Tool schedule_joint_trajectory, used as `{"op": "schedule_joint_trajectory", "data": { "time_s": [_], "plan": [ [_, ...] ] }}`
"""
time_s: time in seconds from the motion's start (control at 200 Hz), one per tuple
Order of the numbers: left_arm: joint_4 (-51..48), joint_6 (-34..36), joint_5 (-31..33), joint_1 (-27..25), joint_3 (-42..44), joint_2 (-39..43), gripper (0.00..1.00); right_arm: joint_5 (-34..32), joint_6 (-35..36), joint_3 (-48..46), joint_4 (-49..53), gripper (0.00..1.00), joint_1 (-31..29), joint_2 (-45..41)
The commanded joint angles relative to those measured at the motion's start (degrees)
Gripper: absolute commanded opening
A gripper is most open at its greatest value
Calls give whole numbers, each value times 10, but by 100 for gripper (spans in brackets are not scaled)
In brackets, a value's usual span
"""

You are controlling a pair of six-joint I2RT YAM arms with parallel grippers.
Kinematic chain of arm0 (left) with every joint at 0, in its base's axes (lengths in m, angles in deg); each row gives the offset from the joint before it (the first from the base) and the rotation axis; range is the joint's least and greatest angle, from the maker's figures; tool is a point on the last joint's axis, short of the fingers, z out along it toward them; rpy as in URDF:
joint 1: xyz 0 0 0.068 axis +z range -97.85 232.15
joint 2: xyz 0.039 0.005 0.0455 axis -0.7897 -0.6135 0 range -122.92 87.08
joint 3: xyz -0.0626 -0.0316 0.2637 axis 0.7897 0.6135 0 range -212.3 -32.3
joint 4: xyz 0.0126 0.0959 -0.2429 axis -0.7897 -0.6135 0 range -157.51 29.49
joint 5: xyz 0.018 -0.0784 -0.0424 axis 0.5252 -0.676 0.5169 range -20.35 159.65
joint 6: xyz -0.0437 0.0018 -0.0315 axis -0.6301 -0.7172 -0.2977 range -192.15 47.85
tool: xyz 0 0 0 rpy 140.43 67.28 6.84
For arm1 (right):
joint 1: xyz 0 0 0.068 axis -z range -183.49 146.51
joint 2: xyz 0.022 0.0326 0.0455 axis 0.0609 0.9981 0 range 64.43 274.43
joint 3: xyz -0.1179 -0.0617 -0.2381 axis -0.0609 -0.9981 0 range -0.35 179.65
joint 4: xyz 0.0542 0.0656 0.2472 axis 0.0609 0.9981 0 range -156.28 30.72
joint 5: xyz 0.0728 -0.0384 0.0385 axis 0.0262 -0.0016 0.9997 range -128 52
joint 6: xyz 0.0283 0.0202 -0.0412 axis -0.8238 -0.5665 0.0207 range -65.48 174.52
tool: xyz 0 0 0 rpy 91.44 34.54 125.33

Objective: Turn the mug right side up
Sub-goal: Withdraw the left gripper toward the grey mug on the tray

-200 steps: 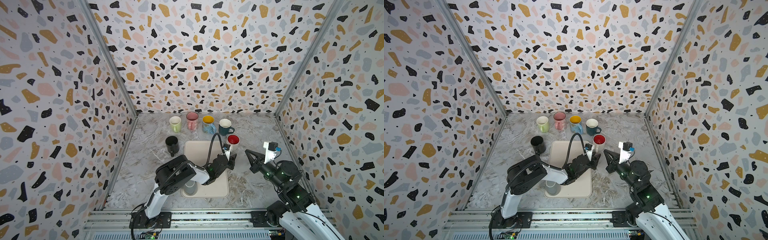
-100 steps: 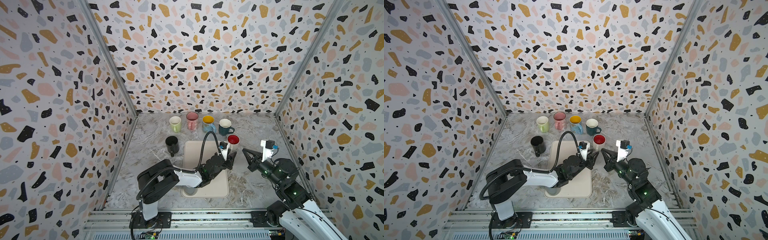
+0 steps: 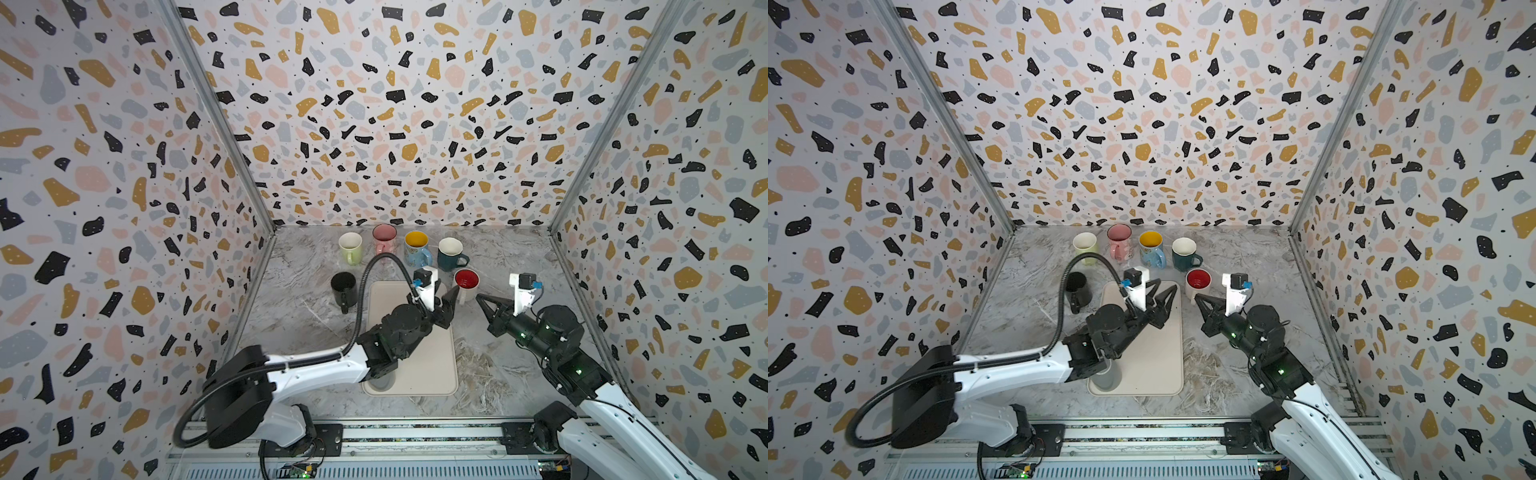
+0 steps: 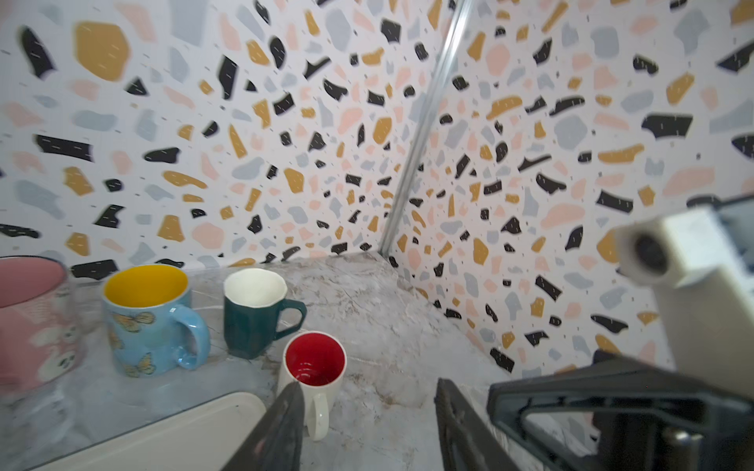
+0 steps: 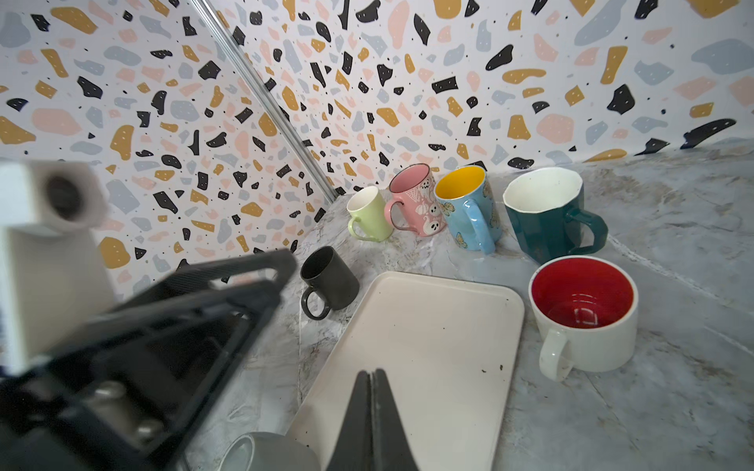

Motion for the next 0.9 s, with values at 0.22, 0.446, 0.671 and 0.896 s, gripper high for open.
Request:
{"op": "schedule_joint_trajectory", "data": {
  "time_s": [0.22, 0.446, 0.671, 0.896],
  "plan": [
    [-476, -292, 144, 151, -78, 269, 64, 65, -19, 58, -17, 2, 4, 121],
    [-528, -537, 25, 238, -3, 416, 70, 97, -26, 71, -35, 2, 3, 168],
    [-490, -677, -144, 274, 76, 399, 70, 118, -26, 78, -41, 2, 4, 196],
    [-473, -812, -243, 305, 165, 398, 57, 116, -25, 76, -36, 3, 5, 198]
  ]
}}
